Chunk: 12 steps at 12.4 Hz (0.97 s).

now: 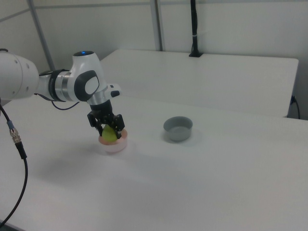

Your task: Place the pear in the bowl

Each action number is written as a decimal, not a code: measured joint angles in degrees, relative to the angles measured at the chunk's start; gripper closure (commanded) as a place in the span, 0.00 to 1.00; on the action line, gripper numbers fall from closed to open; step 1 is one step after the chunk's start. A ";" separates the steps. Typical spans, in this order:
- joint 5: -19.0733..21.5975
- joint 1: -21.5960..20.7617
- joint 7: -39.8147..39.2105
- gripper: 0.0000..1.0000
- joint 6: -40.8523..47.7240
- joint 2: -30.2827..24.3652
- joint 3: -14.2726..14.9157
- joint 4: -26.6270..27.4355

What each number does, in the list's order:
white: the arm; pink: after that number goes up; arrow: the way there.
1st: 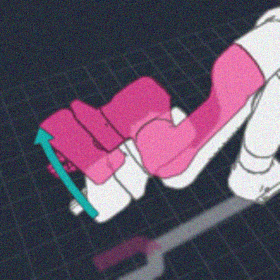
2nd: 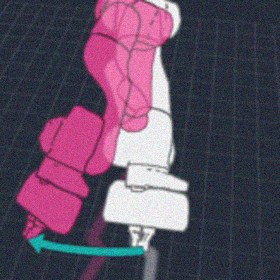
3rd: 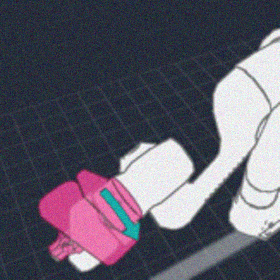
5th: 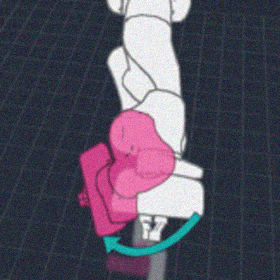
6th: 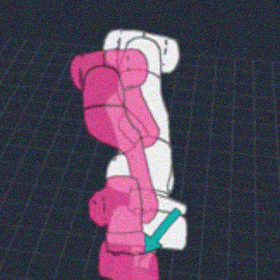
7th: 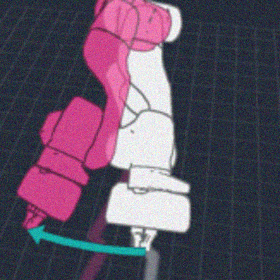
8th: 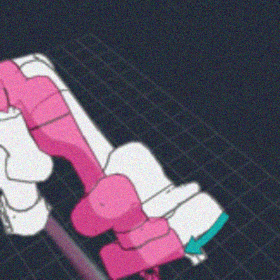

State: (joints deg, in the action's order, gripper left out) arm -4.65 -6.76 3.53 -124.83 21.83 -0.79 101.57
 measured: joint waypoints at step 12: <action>0.00 0.43 0.01 0.00 -0.91 0.40 0.01 -0.69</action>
State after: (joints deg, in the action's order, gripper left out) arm -4.65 -6.33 3.54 -125.74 22.23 -0.77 100.88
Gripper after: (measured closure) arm 0.000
